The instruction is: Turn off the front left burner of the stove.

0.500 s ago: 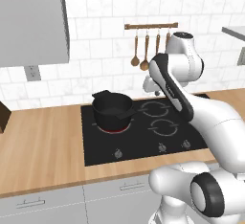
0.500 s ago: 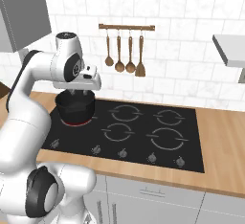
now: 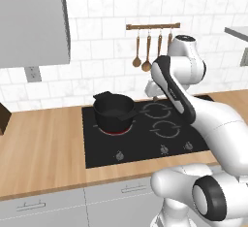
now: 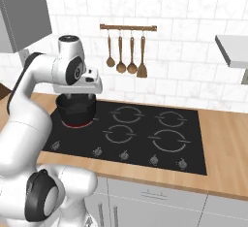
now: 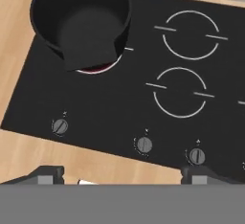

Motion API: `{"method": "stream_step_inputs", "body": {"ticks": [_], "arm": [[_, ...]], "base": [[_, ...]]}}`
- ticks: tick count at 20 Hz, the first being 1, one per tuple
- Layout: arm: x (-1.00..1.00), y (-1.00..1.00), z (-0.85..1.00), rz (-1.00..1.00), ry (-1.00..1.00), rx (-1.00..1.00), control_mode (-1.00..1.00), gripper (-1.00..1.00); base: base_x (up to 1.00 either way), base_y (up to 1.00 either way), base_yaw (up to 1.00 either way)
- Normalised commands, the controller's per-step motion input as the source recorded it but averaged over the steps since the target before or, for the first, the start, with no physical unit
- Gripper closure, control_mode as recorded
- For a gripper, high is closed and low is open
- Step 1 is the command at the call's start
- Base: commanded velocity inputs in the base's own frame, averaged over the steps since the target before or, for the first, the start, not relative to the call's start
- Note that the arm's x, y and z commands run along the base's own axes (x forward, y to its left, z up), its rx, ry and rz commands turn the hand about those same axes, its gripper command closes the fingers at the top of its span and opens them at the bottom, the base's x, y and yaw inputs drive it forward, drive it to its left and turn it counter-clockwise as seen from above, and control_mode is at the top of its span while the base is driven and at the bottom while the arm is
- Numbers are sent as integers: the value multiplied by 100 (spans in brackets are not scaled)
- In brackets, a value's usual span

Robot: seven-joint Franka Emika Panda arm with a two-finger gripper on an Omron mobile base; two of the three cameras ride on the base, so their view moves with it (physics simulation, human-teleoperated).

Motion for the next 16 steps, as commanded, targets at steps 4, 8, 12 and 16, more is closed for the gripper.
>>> {"method": "stream_step_inputs", "body": {"ticks": [4,8,12,16], "arm": [[-8,0,-20,17,0,0,-100,-100],[-5,1,-12,18,0,0,-100,-100],[0,0,-7,19,-4,0,-100,-100],[0,4,-3,16,0,-6,-100,-100]], "base": [[0,0,0],[0,0,0],[0,0,0],[0,0,0]]}}
